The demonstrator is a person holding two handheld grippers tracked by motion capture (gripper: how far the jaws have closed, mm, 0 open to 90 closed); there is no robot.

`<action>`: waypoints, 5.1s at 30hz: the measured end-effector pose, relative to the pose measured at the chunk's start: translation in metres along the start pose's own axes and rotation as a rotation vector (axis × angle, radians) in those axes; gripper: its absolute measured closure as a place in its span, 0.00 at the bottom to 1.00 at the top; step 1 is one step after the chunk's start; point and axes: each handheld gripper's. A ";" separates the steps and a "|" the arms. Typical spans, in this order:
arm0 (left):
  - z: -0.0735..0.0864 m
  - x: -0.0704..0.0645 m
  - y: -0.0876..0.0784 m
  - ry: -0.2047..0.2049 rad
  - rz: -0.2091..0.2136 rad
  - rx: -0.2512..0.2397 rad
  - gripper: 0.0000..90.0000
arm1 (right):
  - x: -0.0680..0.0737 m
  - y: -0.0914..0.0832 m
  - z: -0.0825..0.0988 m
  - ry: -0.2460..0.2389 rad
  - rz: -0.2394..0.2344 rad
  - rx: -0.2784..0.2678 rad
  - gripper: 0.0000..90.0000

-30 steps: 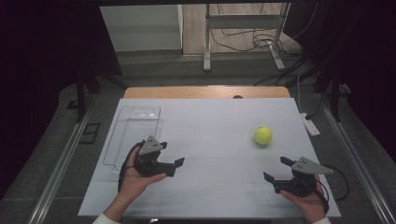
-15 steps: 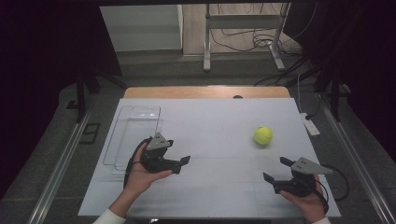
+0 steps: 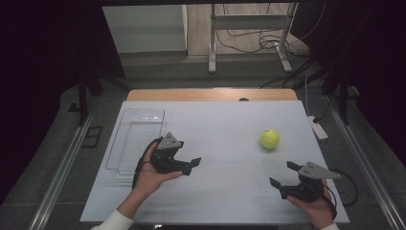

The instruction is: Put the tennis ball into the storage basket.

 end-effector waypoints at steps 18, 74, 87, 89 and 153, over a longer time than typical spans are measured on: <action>-0.011 -0.007 0.019 0.019 0.027 0.029 0.14 | 0.000 0.001 0.001 -0.003 -0.008 0.003 0.12; -0.038 -0.024 0.067 0.052 0.082 0.074 0.14 | 0.002 0.003 0.003 -0.013 -0.019 0.022 0.12; -0.044 -0.027 0.078 0.052 0.082 0.085 0.14 | 0.003 0.004 0.003 -0.014 -0.020 0.023 0.12; -0.045 -0.027 0.080 0.052 0.084 0.085 0.14 | 0.003 0.004 0.003 -0.017 -0.019 0.027 0.12; -0.078 -0.040 0.123 0.049 0.115 0.099 0.13 | 0.001 0.004 0.004 -0.011 -0.025 0.026 0.12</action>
Point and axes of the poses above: each handheld gripper's, and its own axes: y roughly forward along the jaws, z roughly out of its underside, x roughly to its left, and after that the axes turned 12 degrees about -y, right-handed
